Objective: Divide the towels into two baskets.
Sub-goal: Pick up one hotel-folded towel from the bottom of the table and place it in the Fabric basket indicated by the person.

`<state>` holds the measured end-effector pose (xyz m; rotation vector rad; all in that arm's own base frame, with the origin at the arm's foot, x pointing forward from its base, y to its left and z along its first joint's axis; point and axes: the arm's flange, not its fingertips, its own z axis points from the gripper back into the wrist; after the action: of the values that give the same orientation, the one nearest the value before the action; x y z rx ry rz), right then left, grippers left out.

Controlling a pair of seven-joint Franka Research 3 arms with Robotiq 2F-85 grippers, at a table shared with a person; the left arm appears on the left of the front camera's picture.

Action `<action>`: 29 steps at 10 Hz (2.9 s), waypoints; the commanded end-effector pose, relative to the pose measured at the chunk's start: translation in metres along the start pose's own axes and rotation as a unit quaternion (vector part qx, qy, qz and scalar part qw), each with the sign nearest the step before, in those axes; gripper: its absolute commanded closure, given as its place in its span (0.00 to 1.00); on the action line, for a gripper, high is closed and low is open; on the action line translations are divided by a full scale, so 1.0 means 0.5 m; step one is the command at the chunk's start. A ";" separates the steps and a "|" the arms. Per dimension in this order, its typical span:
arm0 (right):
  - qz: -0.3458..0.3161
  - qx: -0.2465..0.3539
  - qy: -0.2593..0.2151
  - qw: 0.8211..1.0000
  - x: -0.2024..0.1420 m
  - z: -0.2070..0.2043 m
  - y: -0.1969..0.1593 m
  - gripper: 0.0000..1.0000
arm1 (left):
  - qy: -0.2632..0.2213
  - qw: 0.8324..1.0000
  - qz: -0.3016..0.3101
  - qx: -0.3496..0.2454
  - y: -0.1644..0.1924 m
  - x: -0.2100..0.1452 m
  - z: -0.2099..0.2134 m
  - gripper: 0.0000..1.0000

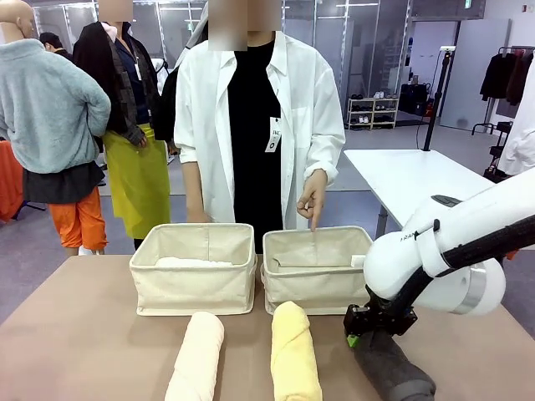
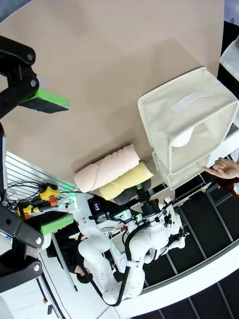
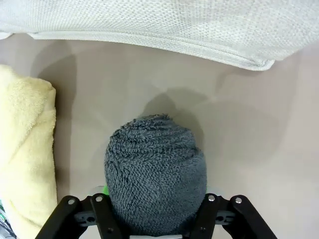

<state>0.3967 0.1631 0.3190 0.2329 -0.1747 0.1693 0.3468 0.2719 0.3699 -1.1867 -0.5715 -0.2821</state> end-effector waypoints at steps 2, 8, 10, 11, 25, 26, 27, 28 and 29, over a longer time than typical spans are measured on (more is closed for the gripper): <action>0.041 -0.020 0.013 0.999 -0.093 0.073 -0.001 0.87 | 0.002 1.000 -0.004 0.002 -0.010 -0.009 0.002 0.00; 0.414 -0.027 0.041 0.909 -0.048 0.289 0.119 0.73 | 0.002 1.000 -0.004 0.002 -0.010 -0.009 0.002 0.00; 0.548 -0.029 0.044 0.835 -0.065 0.320 0.169 0.73 | 0.002 1.000 -0.004 0.002 -0.010 -0.009 0.002 0.00; 0.568 -0.014 0.033 0.822 -0.081 0.313 0.178 0.73 | 0.002 1.000 -0.004 0.002 -0.010 -0.009 0.002 0.00; 0.720 -0.102 0.011 0.686 0.168 0.348 0.311 0.58 | 0.002 1.000 -0.004 0.002 -0.010 -0.009 0.002 0.00; 0.734 -0.101 0.019 0.671 0.198 0.332 0.324 0.58 | 0.002 1.000 -0.004 0.002 -0.010 -0.009 0.002 0.00; 0.746 -0.100 0.020 0.658 0.222 0.318 0.330 0.58 | 0.002 1.000 -0.004 0.002 -0.010 -0.009 0.002 0.00; 0.749 -0.099 0.026 0.654 0.248 0.303 0.332 0.58 | 0.002 1.000 -0.004 0.002 -0.010 -0.009 0.002 0.00; 0.747 -0.102 0.038 0.656 0.270 0.286 0.333 0.58 | 0.002 1.000 -0.004 0.002 -0.010 -0.009 0.002 0.00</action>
<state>0.4652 0.3061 0.5117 -0.1808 -0.2949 1.8016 0.3467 0.2717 0.3700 -1.1869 -0.5715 -0.2823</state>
